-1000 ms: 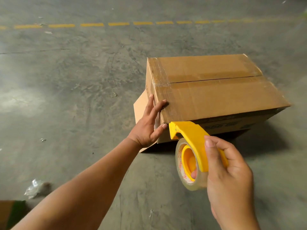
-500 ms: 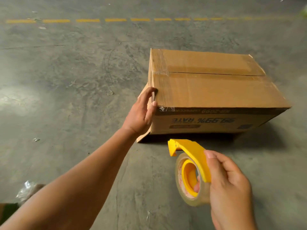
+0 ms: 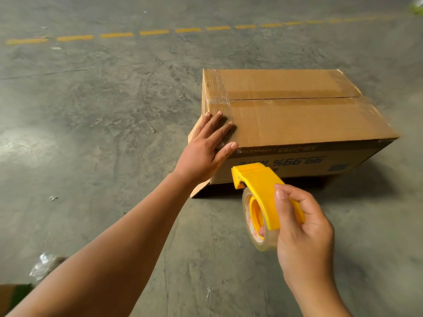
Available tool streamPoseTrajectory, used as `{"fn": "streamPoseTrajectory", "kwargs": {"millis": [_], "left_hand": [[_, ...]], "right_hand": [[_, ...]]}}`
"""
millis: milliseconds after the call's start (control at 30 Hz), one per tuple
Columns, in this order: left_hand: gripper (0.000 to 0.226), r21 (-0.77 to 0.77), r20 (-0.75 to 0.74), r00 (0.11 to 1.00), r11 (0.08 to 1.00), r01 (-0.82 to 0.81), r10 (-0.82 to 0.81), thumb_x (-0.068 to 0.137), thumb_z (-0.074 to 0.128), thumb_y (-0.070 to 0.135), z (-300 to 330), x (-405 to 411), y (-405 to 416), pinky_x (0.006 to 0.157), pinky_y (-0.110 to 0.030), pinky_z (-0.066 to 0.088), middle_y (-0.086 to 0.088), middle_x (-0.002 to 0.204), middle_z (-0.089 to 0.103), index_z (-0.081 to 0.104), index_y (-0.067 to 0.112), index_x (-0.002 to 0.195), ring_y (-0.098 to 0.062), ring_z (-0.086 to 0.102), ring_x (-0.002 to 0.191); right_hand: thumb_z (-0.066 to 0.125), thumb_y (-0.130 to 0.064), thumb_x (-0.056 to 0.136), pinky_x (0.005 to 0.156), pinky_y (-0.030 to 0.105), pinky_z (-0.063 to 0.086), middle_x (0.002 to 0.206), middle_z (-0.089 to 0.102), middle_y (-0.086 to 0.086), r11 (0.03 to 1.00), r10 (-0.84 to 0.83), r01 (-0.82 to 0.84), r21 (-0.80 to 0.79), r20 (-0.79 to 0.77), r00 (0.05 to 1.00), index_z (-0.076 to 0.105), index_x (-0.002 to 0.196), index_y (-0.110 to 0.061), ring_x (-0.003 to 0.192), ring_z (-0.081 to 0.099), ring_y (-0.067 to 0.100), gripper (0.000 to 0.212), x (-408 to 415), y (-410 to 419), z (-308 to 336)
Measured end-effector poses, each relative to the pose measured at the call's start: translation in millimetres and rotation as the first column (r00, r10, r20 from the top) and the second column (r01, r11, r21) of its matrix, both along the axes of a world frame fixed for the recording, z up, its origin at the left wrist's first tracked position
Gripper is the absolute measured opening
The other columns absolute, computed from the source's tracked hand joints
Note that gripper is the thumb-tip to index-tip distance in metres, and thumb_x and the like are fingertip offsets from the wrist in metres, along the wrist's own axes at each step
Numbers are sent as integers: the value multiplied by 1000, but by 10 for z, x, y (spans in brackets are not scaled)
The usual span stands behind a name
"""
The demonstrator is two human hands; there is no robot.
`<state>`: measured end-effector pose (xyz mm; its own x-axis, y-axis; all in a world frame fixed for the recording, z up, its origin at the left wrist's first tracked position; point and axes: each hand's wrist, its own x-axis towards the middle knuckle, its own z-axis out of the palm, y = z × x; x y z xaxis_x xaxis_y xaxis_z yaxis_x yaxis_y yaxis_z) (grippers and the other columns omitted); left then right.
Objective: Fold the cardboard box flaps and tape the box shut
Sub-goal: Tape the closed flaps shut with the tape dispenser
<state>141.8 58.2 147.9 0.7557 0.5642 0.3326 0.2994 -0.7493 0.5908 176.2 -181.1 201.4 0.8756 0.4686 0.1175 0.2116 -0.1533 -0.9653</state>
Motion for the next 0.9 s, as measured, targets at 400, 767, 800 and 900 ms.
{"fn": "streamPoseTrajectory", "kwargs": {"millis": [400,767,800,900], "left_hand": [[75,171,-31,999,985,26,-21,93,39,65,-60,16,60,121,-55,19,-12,162,27,42,17,151,-35,11,153],[84,183,-90,996,983,31,-15,88,31,70,-32,-6,50,118,-44,9,-9,164,22,36,19,154,-31,5,154],[84,207,-105,994,978,35,-13,88,31,71,-14,-9,52,118,-45,10,-9,164,23,36,19,154,-31,5,153],[82,255,-167,986,965,53,-10,90,35,75,106,-45,51,120,-49,17,-7,163,28,40,21,152,-27,6,154]], "right_hand": [[65,-68,71,84,36,56,121,65,-18,988,145,-129,80,-231,962,60,122,-49,108,66,11,55,217,8,-76],[70,-30,76,80,29,57,102,75,15,880,457,-441,177,-569,684,71,113,-10,88,71,20,42,894,-63,249],[78,-35,70,81,29,57,106,75,15,858,487,-488,161,-558,672,72,113,-11,91,71,21,50,987,-44,285],[90,-40,55,86,34,56,118,71,13,809,528,-579,96,-549,647,70,120,-16,105,69,24,72,1261,36,408]]}}
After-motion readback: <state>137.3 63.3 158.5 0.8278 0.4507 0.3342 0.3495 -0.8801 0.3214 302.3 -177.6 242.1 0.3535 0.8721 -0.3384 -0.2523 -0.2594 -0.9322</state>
